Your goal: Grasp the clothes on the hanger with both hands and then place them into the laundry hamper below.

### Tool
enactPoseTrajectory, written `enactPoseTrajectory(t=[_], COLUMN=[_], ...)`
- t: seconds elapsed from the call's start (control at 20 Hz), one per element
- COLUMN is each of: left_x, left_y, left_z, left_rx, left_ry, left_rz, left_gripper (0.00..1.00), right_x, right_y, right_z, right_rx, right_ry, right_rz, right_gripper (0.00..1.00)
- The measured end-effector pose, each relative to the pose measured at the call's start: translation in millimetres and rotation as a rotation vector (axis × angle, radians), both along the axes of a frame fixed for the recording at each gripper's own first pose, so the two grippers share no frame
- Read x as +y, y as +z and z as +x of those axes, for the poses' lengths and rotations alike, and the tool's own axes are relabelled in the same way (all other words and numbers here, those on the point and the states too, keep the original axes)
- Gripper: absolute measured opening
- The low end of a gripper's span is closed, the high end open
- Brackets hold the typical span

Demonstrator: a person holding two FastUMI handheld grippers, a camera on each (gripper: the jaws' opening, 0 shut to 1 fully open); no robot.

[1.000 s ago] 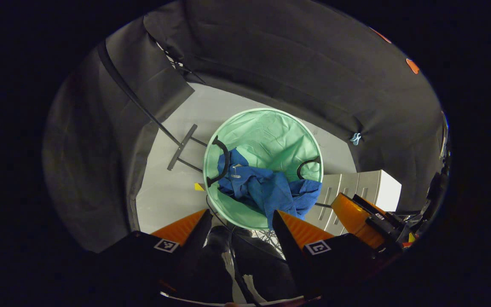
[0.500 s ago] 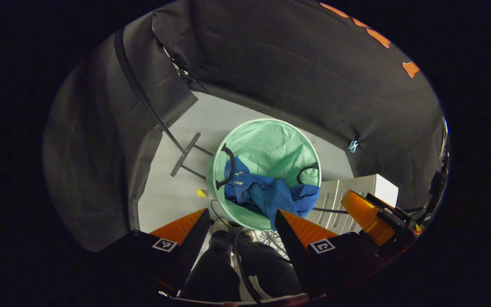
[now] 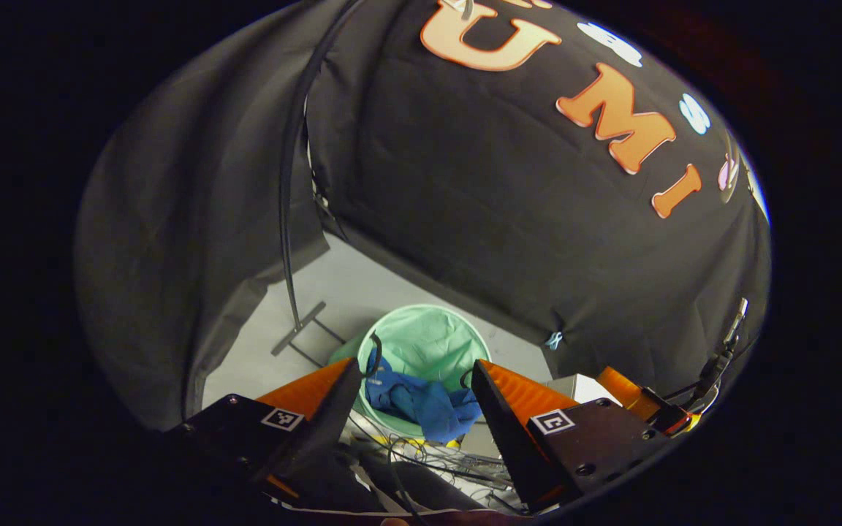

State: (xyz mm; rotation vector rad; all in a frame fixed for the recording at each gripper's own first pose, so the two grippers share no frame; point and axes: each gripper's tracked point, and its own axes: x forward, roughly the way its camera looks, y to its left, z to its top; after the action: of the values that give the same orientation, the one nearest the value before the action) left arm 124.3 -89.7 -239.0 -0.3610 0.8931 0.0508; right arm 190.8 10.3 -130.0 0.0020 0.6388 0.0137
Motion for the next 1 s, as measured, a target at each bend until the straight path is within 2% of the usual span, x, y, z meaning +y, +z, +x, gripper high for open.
enactPoseTrajectory(t=[0.15, 0.35, 0.55, 0.75, 0.85, 0.9, 0.95, 1.0], left_x=[21, 48, 71, 98, 98, 100, 102, 103], left_y=[52, 104, 162, 231, 250, 261, 269, 276], left_z=[5, 11, 20, 27, 34, 35, 35, 37], left_rx=[-0.121, -0.26, -0.406, -0.558, -0.623, -0.65, -0.676, -0.701], left_ry=[0.012, 0.075, 0.109, 0.137, 0.141, 0.143, 0.145, 0.144], left_rz=[0.042, 0.066, 0.138, 0.199, 0.218, 0.233, 0.247, 0.262], left_gripper=[0.98, 0.98, 0.97, 0.96, 0.97, 0.93, 0.98, 0.95], right_x=[-8, -20, -19, -23, -23, -25, -29, -34], right_y=[48, 98, 142, 172, 186, 193, 201, 207], right_z=[-8, -18, -22, -29, -30, -32, -35, -39], right_rx=[-0.101, -0.212, -0.313, -0.387, -0.421, -0.444, -0.463, -0.473], right_ry=[-0.009, -0.02, -0.026, -0.044, -0.053, -0.056, -0.061, -0.076], right_rz=[0.035, 0.059, 0.078, 0.105, 0.119, 0.123, 0.134, 0.149], right_gripper=[0.99, 0.99, 0.99, 0.98, 1.0, 0.98, 1.0, 0.98])
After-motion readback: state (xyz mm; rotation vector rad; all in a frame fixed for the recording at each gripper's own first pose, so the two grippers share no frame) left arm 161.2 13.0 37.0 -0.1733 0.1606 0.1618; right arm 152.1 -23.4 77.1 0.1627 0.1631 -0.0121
